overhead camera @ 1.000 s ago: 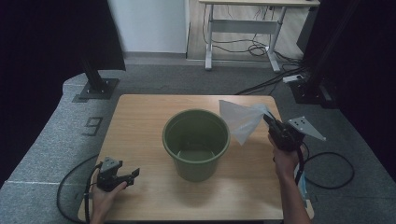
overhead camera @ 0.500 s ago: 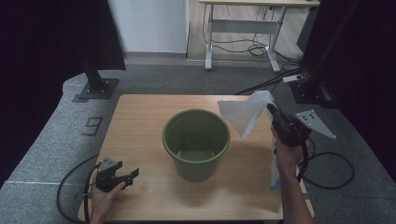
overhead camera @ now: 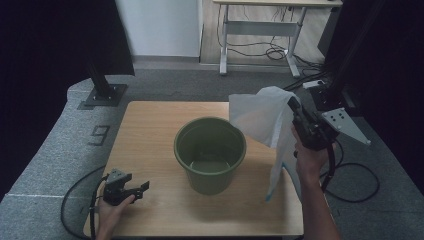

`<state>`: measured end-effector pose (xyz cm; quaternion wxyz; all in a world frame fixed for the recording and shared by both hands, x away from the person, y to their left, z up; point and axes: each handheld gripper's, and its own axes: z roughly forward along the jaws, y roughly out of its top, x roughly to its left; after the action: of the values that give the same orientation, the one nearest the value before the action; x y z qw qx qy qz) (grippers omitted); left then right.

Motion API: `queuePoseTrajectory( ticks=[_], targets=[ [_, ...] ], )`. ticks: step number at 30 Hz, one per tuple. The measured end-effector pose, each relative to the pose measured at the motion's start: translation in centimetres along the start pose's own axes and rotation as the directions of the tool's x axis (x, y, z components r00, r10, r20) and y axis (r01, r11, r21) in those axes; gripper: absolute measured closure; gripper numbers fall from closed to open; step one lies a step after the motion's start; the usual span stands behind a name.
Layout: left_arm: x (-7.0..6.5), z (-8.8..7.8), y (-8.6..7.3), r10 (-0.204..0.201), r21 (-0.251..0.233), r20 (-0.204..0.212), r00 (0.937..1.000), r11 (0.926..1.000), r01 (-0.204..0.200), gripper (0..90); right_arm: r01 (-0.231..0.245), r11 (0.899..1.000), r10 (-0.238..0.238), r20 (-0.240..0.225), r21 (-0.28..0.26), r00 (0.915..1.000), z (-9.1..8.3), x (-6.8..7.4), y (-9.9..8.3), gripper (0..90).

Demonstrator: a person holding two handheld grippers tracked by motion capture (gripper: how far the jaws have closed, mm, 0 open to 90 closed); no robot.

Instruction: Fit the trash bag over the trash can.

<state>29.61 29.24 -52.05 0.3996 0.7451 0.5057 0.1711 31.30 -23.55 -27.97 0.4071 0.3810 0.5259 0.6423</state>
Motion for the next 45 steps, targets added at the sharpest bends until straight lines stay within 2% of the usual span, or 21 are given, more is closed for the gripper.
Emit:
queuePoseTrajectory(
  ticks=[3, 4, 5, 11, 12, 13, 16, 19, 20, 21, 24, 29, 32, 34, 36, 39, 42, 45],
  targets=[
    [0.0, 0.0, 0.0, 0.0, 0.001, 0.0, 1.0, 1.0, 0.0, 17.4, 0.006, 1.0, -0.006, -0.029, 0.007, 0.9996, 0.2, 1.0, -0.2, 88.8],
    [0.0, 0.0, 0.0, 0.001, 0.001, 0.0, 1.0, 1.0, -0.001, 17.4, 0.016, 1.0, -0.015, -0.05, 0.022, 0.9986, 0.5, 1.9, -1.0, 88.8],
    [0.0, 0.0, 0.0, 0.0, 0.0, -0.001, 1.0, 1.0, 0.0, 17.4, 0.016, 1.0, -0.015, -0.05, 0.022, 0.9986, 0.5, 1.9, -1.0, 88.8],
    [0.1, -0.2, 0.0, -0.006, -0.003, -0.003, 1.0, 1.0, 0.006, 17.5, 0.028, 0.993, -0.014, -0.122, 0.115, 0.9924, 1.5, 4.1, -5.0, 88.8],
    [0.2, -0.2, -0.1, -0.007, -0.001, -0.004, 1.0, 1.0, 0.007, 17.5, 0.027, 0.99, -0.007, -0.144, 0.138, 0.9896, 1.6, 4.6, -6.2, 88.8],
    [0.2, -0.2, -0.1, -0.009, -0.001, -0.004, 1.0, 1.0, 0.009, 17.5, 0.027, 0.99, -0.007, -0.144, 0.138, 0.9896, 1.6, 4.6, -6.2, 88.8],
    [0.2, -0.2, -0.1, -0.017, -0.001, -0.001, 0.9999, 0.9999, 0.017, 17.5, 0.004, 0.984, 0.029, -0.183, 0.177, 0.9827, 1.5, 5.0, -7.6, 88.8],
    [0.2, -0.2, -0.1, -0.021, -0.003, 0.0, 0.9998, 0.9998, 0.021, 17.5, 0.017, 0.98, 0.025, -0.205, 0.197, 0.9784, 1.2, 5.6, -8.5, 88.7],
    [0.2, -0.3, -0.1, -0.022, -0.004, 0.0, 0.9998, 0.9997, 0.022, 17.5, 0.039, 0.978, 0.007, -0.217, 0.206, 0.9761, 1.0, 6.1, -8.9, 88.7],
    [0.2, -0.3, -0.1, -0.024, -0.008, 0.0, 0.9997, 0.9997, 0.024, 17.5, 0.039, 0.978, 0.007, -0.217, 0.206, 0.9761, 1.0, 6.1, -8.9, 88.7],
    [0.3, -0.4, -0.1, -0.031, -0.013, -0.005, 0.9995, 0.9994, 0.031, 17.6, 0.08, 0.972, -0.028, -0.231, 0.22, 0.9726, 0.7, 6.6, -9.6, 88.7],
    [0.4, -0.4, -0.1, -0.028, -0.001, -0.002, 0.9996, 0.9996, 0.028, 17.5, 0.083, 0.963, -0.013, -0.264, 0.255, 0.9643, 0.2, 6.9, -10.9, 88.7],
    [0.3, -0.3, -0.1, -0.028, 0.005, 0.0, 0.9996, 0.9996, 0.028, 17.6, 0.088, 0.958, -0.005, -0.293, 0.273, 0.9562, -0.5, 7.2, -11.5, 88.7],
    [0.3, -0.3, -0.1, -0.029, 0.009, 0.001, 0.9996, 0.9995, 0.029, 17.6, 0.099, 0.957, -0.014, -0.301, 0.272, 0.9537, -1.2, 7.2, -11.6, 88.7],
    [0.3, -0.2, -0.1, -0.032, 0.012, 0.002, 0.9995, 0.9994, 0.032, 17.6, 0.087, 0.96, -0.001, -0.307, 0.268, 0.9519, -2.2, 7.1, -11.5, 88.7],
    [0.3, -0.1, -0.1, -0.036, 0.013, 0.003, 0.9993, 0.9993, 0.036, 17.6, 0.087, 0.962, -0.001, -0.311, 0.261, 0.9503, -2.7, 7.2, -11.3, 88.6],
    [0.2, -0.1, -0.1, -0.038, 0.015, 0.002, 0.9993, 0.9992, 0.038, 17.6, 0.098, 0.96, -0.01, -0.318, 0.261, 0.9482, -2.6, 7.3, -11.3, 88.7],
    [0.3, -0.2, -0.2, -0.039, 0.016, 0.001, 0.9992, 0.9991, 0.039, 17.6, 0.09, 0.953, 0.011, -0.328, 0.289, 0.9446, -1.6, 7.4, -11.7, 88.6]
  ],
)
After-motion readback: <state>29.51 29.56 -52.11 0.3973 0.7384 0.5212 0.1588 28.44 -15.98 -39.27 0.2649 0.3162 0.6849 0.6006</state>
